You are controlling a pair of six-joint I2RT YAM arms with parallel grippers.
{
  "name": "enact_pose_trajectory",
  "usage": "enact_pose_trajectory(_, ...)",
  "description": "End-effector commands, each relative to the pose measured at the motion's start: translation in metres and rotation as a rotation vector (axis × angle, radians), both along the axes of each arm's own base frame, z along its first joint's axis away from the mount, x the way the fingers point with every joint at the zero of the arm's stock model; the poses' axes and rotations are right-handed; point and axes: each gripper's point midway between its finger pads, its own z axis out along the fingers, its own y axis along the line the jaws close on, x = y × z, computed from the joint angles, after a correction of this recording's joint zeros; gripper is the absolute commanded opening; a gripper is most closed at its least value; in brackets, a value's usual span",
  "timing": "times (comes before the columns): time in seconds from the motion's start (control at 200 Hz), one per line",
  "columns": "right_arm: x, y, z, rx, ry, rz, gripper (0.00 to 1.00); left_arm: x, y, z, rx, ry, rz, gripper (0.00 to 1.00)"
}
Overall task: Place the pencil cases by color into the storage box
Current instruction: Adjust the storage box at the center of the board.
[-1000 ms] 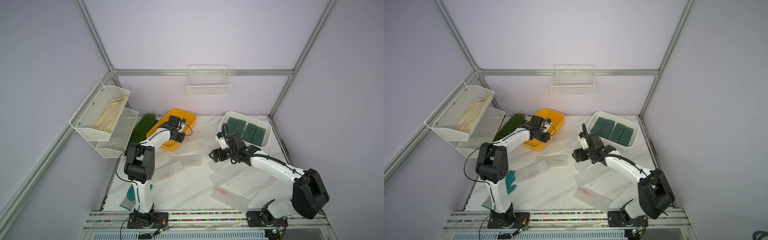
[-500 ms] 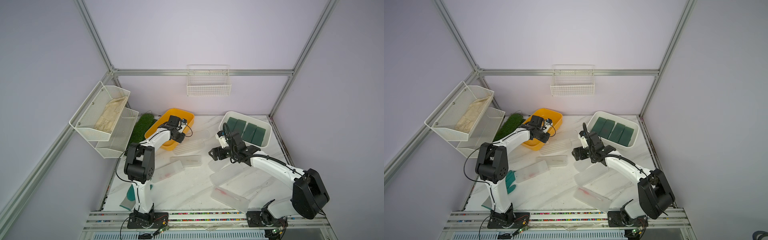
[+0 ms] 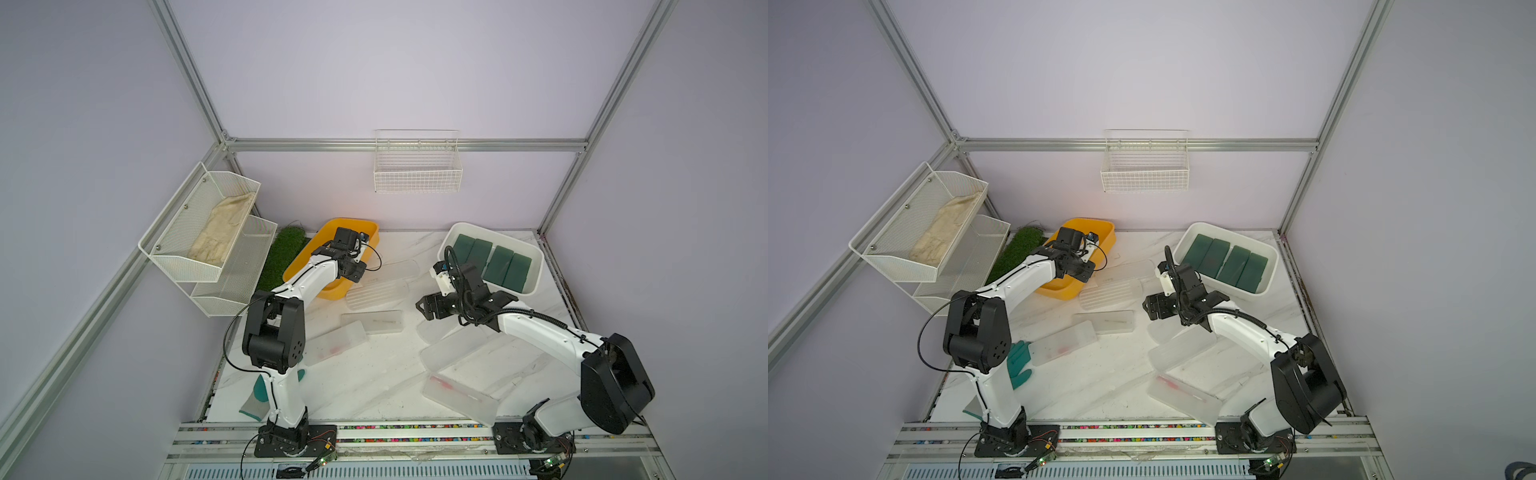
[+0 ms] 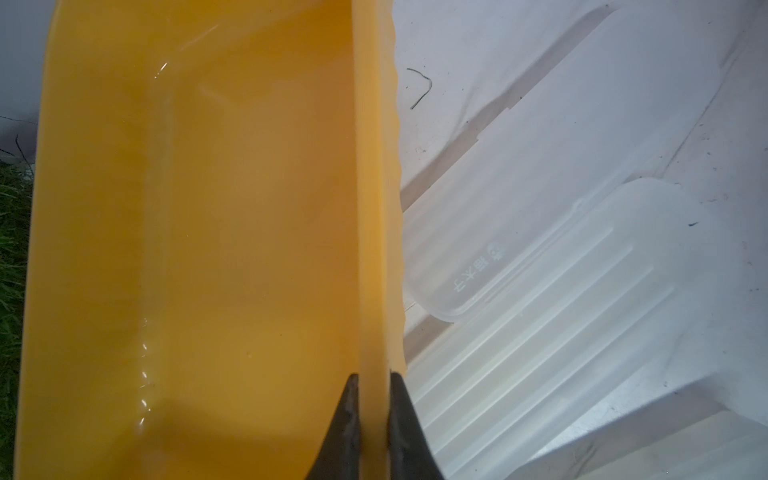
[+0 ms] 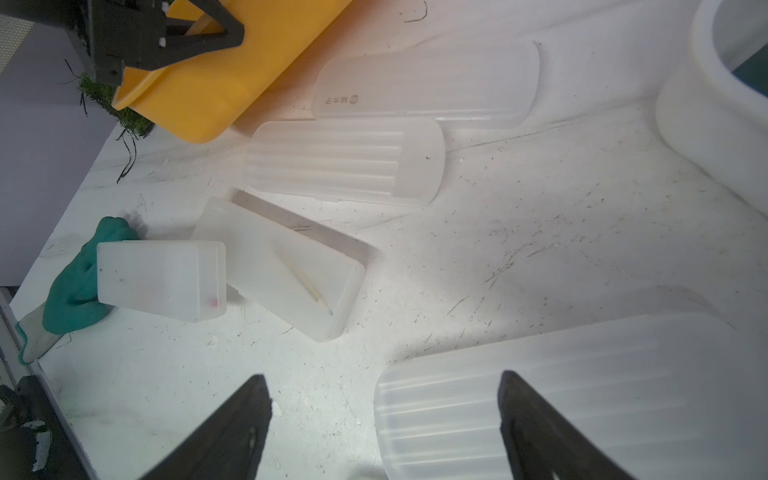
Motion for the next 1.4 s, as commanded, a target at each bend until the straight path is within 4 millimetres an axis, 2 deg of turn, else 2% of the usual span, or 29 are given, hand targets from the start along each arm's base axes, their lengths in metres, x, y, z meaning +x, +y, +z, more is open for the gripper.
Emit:
enact_pose_trajectory(0.0,0.004,0.002,0.001,0.004,-0.025,0.007,0.87,0.011,0.013,0.007,0.034,-0.031,0.068,0.11)
enact_pose_trajectory(0.315,0.004,0.003,-0.001,0.009,-0.022,0.012,0.87,0.02,0.012,-0.016,0.053,0.007,0.07,0.11)
enact_pose_trajectory(0.55,0.002,0.003,-0.003,0.009,-0.018,0.014,0.87,0.028,0.014,-0.025,0.086,0.013,0.063,0.11)
enact_pose_trajectory(0.815,0.005,0.004,-0.004,0.008,-0.019,0.013,0.87,0.02,0.006,-0.031,0.032,0.039,0.045,0.11)
enact_pose_trajectory(0.985,0.005,0.004,-0.004,0.005,-0.021,0.014,0.87,0.011,-0.008,-0.039,-0.005,0.068,0.0,0.12)
enact_pose_trajectory(1.395,0.003,0.001,0.0,0.005,-0.034,0.009,0.87,-0.021,-0.057,-0.042,-0.015,0.094,-0.159,0.12)
